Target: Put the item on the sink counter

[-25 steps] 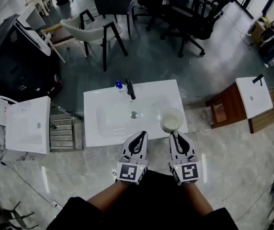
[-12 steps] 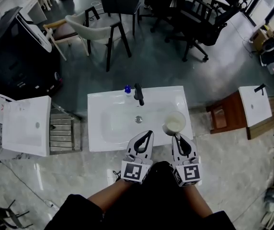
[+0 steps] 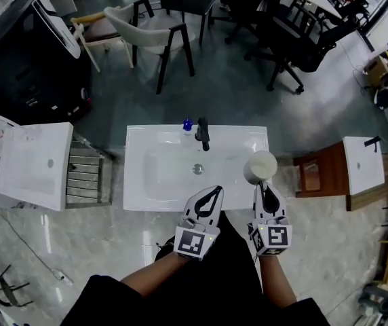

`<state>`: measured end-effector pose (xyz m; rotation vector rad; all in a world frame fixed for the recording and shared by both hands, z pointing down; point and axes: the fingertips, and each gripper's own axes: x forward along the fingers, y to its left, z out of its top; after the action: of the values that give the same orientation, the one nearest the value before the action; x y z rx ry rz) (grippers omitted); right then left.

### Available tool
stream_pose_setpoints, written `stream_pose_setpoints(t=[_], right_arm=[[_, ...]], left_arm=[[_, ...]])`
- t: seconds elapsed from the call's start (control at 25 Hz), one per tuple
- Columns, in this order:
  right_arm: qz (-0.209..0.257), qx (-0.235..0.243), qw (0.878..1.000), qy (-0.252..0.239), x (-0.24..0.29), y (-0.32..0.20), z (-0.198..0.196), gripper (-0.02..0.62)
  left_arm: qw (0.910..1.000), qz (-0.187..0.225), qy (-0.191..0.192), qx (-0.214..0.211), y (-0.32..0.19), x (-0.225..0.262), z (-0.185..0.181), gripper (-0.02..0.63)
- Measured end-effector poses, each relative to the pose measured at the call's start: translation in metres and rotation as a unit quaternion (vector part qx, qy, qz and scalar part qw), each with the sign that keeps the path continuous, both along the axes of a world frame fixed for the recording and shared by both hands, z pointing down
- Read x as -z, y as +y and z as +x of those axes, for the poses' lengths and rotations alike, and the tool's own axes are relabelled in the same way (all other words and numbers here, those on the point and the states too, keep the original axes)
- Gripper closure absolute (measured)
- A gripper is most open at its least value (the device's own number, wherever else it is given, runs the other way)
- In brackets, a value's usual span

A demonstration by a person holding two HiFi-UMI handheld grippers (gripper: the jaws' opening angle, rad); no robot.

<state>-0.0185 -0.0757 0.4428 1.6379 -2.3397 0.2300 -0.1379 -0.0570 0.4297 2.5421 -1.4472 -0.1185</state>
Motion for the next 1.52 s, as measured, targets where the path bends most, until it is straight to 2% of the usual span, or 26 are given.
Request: stream_pose_setpoints(t=[0.28,0.6,0.84,1.0,1.12,1.36,1.52], right_arm=[[-0.005,0.001,1.0,-0.006,-0.018,-0.046,0.016,0.538],[-0.02,-0.002,1.0,-0.018,-0.059,-0.102,0.057,0.538],[-0.042,0.009,0.999,-0.024,-0.095,-0.14,0.082,0.538],[-0.061,0.021,0.998,-0.026,-0.119,-0.162,0.094,0.538],[-0.07,0.026,0.997,-0.025,-0.142,-0.181,0.11,0.538],[-0.1,0.038,0.993,-0.041,-0.184,-0.21,0.127,0.538],[-0.11,0.05,0.992,-0.041,-0.202,-0.227,0.131,0.538]], left_arm=[[0.9999,-0.005,-0.007,0.014,-0.048,-0.004,0.011,0.594],[0.9999,-0.01,-0.014,-0.001,-0.113,-0.02,0.061,0.594],[0.9979,-0.043,-0.046,-0.012,-0.147,-0.055,0.096,0.594],[0.9969,-0.057,-0.053,-0.013,-0.171,-0.068,0.115,0.594],[0.9972,-0.054,-0.051,-0.013,-0.192,-0.073,0.132,0.594],[0.9932,-0.095,-0.068,-0.002,-0.221,-0.104,0.148,0.594],[0.9916,-0.103,-0.077,-0.002,-0.238,-0.117,0.16,0.594]])
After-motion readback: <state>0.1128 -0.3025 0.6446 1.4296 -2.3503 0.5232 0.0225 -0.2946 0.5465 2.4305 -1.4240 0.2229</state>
